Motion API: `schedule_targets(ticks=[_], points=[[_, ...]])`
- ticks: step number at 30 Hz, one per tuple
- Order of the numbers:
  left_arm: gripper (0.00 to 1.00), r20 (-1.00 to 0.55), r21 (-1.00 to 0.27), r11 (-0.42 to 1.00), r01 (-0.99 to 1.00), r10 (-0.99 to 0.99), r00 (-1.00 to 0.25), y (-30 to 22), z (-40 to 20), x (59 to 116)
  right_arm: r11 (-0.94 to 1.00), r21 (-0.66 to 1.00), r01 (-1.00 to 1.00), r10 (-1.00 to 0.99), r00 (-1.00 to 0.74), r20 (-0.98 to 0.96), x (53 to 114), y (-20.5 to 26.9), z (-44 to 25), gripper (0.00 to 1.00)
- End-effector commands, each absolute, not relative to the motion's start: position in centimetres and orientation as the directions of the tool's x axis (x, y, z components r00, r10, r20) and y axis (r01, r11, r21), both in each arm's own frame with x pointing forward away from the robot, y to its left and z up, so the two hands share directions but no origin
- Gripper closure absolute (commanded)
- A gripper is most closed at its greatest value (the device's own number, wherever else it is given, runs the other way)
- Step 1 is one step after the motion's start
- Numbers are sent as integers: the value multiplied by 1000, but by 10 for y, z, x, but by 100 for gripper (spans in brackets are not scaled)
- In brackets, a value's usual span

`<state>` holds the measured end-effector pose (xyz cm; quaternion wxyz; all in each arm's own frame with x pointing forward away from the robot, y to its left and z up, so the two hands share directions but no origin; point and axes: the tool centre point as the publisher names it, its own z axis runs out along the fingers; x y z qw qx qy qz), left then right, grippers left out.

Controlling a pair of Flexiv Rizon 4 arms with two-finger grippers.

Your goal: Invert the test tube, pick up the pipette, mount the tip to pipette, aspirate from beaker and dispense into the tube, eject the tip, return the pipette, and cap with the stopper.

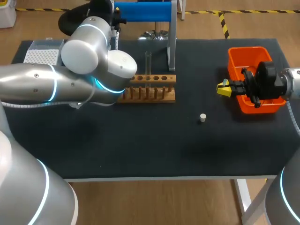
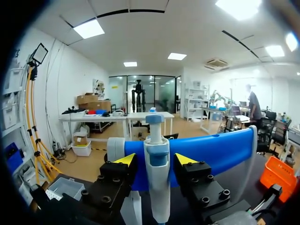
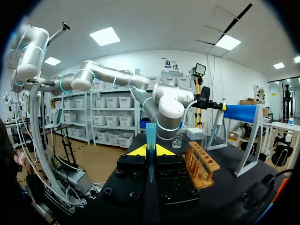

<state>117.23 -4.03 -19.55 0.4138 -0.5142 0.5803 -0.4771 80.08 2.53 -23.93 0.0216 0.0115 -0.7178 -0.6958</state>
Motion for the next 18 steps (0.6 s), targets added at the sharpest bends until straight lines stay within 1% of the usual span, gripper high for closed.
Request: schedule_targets(ticks=[1, 16, 17, 18], points=[[51, 10, -980, 14, -196, -993, -119, -43, -198, 1175, 32, 999, 13, -45, -999, 14, 800, 25, -239, 100], [54, 9, -980, 14, -200, -993, -116, -43, -198, 1179, 32, 999, 13, -45, -999, 14, 800, 25, -239, 100], [56, 9, -980, 14, -200, -993, -116, -43, -198, 1179, 32, 999, 13, -45, -999, 14, 800, 25, -239, 100], [65, 9, -980, 14, -201, -993, -115, -43, -198, 1179, 32, 999, 13, -45, -999, 14, 800, 25, -239, 100]])
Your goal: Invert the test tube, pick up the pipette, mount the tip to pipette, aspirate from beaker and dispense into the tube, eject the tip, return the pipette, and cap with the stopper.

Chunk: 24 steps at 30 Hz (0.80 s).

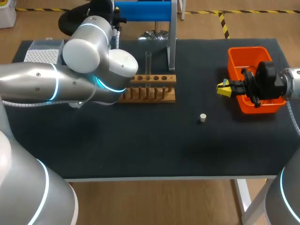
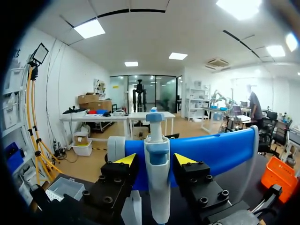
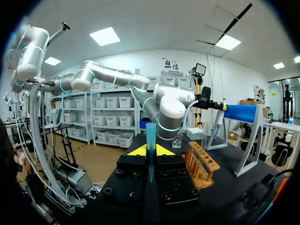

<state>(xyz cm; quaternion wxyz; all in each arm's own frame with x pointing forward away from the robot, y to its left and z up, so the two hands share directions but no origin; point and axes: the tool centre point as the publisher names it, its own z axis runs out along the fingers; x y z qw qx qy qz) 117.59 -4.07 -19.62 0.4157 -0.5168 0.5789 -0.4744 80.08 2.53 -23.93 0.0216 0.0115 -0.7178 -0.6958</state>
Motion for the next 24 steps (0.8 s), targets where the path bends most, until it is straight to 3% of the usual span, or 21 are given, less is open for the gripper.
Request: schedule_targets(ticks=[1, 4, 6, 24], points=[[73, 10, -979, 14, -202, -993, -114, -43, -198, 1179, 32, 999, 13, -45, -999, 14, 800, 25, -239, 100], [94, 9, -979, 14, -202, -994, -113, -42, -197, 1178, 32, 999, 13, -45, -999, 14, 800, 25, -239, 100], [100, 9, -980, 14, -200, -994, -112, -42, -196, 1177, 32, 999, 13, -45, -999, 14, 800, 25, -239, 100], [100, -42, -986, 66, -155, -987, -153, -46, -142, 1166, 32, 999, 13, -45, -999, 14, 800, 25, -239, 100]])
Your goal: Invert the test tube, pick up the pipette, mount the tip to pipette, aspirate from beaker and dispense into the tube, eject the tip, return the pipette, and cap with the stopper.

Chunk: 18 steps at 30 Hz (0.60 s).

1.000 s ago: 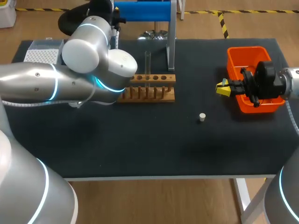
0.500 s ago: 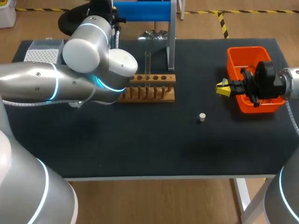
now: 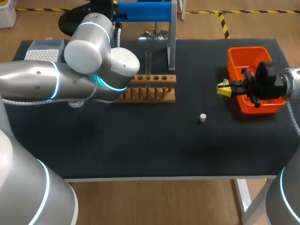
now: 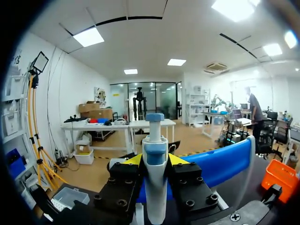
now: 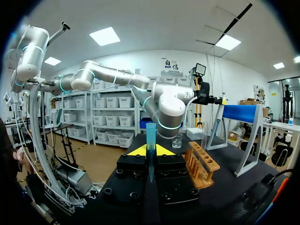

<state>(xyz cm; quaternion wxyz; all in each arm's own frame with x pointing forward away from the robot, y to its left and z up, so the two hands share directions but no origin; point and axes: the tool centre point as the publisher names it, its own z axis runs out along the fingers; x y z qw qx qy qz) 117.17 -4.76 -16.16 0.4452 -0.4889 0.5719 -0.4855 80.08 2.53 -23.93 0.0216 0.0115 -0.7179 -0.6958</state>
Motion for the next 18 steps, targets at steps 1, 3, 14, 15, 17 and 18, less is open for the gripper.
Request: schedule_targets(ticks=[1, 3, 14, 15, 17, 18], points=[[100, -48, -985, 76, -157, -984, -172, -47, -138, 1164, 32, 999, 13, -45, -999, 14, 800, 25, -239, 100], [100, -52, -985, 86, -153, -975, -214, -50, -131, 1162, 32, 999, 13, -45, -999, 14, 800, 25, -239, 100], [100, -52, -987, 122, -102, -853, -520, -65, -97, 1132, 32, 999, 13, -45, -999, 14, 800, 25, -239, 100], [100, -39, -989, 111, -100, -839, -542, -65, -96, 1130, 32, 999, 13, -45, -999, 14, 800, 25, -239, 100], [100, -34, -989, 112, -94, -804, -593, -68, -92, 1121, 32, 999, 13, -45, -999, 14, 800, 25, -239, 100], [100, -29, -989, 111, -96, -790, -612, -69, -90, 1118, 32, 999, 13, -45, -999, 14, 800, 25, -239, 100]])
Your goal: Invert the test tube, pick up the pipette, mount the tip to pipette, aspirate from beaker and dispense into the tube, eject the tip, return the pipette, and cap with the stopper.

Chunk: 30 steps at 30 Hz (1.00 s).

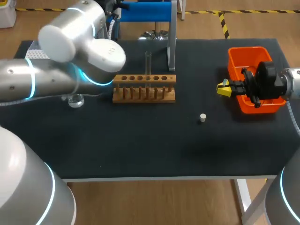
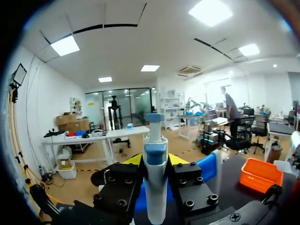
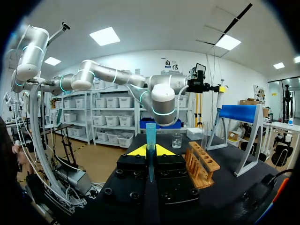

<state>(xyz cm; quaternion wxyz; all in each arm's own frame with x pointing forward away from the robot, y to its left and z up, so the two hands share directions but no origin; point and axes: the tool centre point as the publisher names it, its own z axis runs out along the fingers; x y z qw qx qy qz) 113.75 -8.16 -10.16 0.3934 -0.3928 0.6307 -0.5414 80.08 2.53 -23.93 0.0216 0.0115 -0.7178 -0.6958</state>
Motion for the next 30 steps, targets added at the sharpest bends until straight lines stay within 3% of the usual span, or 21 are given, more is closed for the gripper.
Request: schedule_targets(ticks=[1, 8, 30], points=[[100, -25, -990, 106, -91, -776, -630, -70, -89, 1114, 32, 999, 13, -45, -999, 14, 800, 25, -239, 100], [100, -30, -989, 133, -63, -599, -800, -78, -71, 1082, 32, 999, 13, -45, -999, 14, 800, 25, -239, 100], [100, -38, -992, 118, -42, -604, -796, -73, -67, 1071, 32, 999, 13, -45, -999, 14, 800, 25, -239, 100]])
